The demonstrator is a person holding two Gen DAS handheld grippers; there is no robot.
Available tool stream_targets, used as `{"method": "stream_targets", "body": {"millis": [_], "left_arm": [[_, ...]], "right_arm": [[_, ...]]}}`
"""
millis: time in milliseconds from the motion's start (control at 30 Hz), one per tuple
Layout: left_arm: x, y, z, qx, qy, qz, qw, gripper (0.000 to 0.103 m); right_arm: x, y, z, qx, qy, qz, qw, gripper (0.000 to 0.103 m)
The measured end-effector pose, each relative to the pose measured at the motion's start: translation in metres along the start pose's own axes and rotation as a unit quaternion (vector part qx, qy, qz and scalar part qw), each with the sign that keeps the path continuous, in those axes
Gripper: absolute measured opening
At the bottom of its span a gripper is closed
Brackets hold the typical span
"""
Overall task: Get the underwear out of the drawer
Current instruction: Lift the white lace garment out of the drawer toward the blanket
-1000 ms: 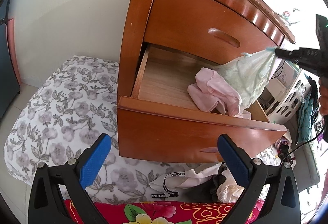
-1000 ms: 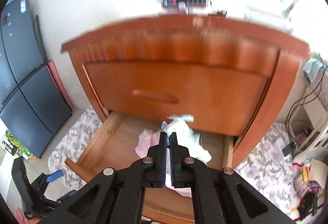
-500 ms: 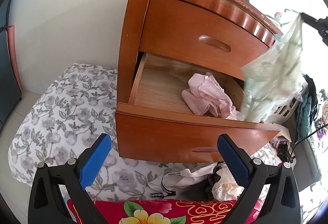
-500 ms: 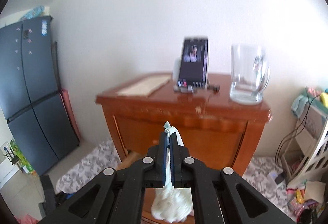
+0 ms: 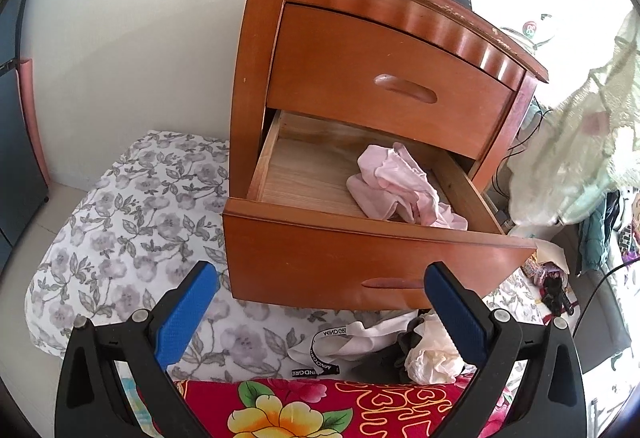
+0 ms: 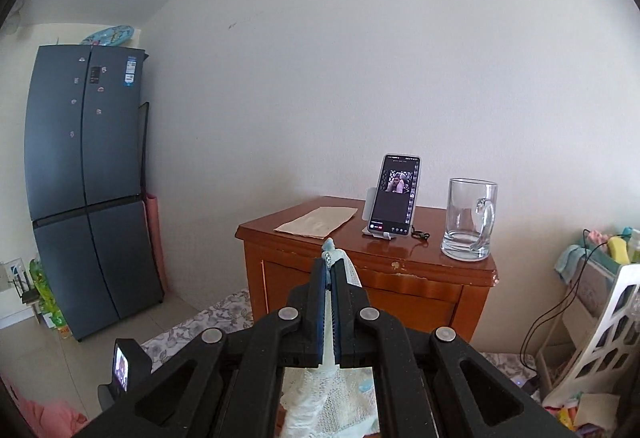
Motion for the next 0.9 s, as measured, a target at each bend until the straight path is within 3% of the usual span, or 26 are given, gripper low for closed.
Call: {"method": "stream_targets", "body": {"millis": [133,267,567,733,900], "left_arm": [[-0.004,-0.002,0.003,0.004,0.000,0.000,1.0000,0.103],[-0.008,-0.003,0.005,0.005,-0.001,0.003,1.0000,0.103],[-0.006,-0.006,0.006,0.007,0.001,-0.005,1.0000,0.103],[-0.002,-0.007,0.006,0.008,0.003,-0.011,0.9999,0.103],[0.002,-0.008,0.003,0.004,0.005,-0.016,0.9999,0.103]], "right_arm": [[-0.012,-0.010,-0.004,-0.004,0.006,-0.012,1.000,0.003],[-0.010,-0.035,0.000,0.005,0.001,-0.050,0.999,0.003],[0.016,-0.108,-0.005,0.038,0.033,-0.157,0.986,0.004],[0.046,-0.150,-0.008,0.052,0.040,-0.220,0.973,0.005],[0.081,-0.209,-0.001,0.077,0.034,-0.305,0.949,0.005]]}}
Point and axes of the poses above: each gripper's, at about its wrist camera, not at the fingertips, and x roughly the way its jaws point, z to its right, y to its top, the point moved 5 cm from there along x, roughly the way its jaws point, and after that the axes turned 6 degrees about y, right-handed, at the moved point
